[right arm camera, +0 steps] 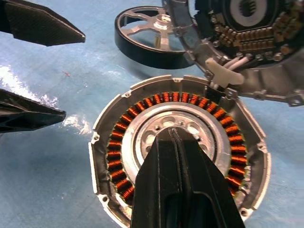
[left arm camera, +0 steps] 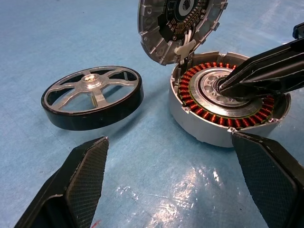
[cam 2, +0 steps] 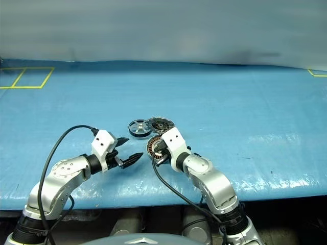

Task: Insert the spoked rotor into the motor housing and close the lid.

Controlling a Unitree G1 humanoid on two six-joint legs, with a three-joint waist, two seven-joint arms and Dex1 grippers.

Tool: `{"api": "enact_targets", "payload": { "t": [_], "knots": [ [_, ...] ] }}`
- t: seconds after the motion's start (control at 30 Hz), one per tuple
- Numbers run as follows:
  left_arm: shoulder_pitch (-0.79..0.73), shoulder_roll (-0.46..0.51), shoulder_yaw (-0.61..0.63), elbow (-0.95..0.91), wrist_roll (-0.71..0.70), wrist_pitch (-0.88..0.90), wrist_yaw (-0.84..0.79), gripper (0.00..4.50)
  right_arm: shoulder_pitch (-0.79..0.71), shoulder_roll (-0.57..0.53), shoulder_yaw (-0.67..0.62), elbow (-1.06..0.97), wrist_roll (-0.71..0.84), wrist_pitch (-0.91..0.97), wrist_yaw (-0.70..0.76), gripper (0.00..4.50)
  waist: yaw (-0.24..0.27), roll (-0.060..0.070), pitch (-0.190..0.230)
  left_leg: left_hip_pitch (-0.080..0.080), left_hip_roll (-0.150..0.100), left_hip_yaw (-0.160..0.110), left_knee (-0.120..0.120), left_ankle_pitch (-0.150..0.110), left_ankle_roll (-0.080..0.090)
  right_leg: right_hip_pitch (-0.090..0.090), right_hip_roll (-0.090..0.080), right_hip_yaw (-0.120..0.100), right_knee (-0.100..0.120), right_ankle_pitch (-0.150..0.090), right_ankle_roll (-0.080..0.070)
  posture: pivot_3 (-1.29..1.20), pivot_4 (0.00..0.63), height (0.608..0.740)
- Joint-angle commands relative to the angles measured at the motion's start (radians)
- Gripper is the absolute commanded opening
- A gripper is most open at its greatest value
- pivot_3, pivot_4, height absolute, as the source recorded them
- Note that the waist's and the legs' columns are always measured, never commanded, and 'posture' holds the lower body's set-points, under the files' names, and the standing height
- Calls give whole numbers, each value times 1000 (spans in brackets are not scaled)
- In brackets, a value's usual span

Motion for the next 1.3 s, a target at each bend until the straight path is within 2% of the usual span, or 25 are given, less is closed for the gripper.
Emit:
{"api": "enact_targets", "payload": {
  "t": [0.03,0.47,0.73,1.03,1.17,1.3],
  "knots": [
    [0,-5,8,-20,0,-15,4,4500,-9,0,-27,-44,15,7,5,34,-1,0,0,0,0,0,0,0,0,0,0,0,0,0,0,0,150,740],
    [-1,-9,8,-19,4,-18,4,4500,-5,-7,-26,-66,23,18,15,34,-1,0,0,0,0,0,0,0,0,0,0,0,0,0,0,0,150,740],
    [-68,-3,47,-40,13,25,59,4500,19,-66,-80,-193,78,8,67,34,2,0,0,0,0,-1,0,0,0,0,0,0,0,0,0,0,150,740],
    [-260,163,47,2,29,87,-21,4500,41,-98,-83,-202,74,-4,49,34,-3,0,0,0,0,-1,0,0,0,0,1,-1,0,0,0,0,150,740],
    [-378,262,-3,119,59,38,-141,4500,48,-97,-62,-197,75,-20,55,34,-2,0,0,0,0,-1,-1,0,0,-1,1,-1,0,0,0,0,150,740],
    [-493,312,-64,273,97,-49,-277,4500,61,-97,-55,-195,79,-49,67,34,-1,-1,1,-1,0,-1,0,0,0,0,1,-1,-1,0,0,0,150,740]
  ]
}}
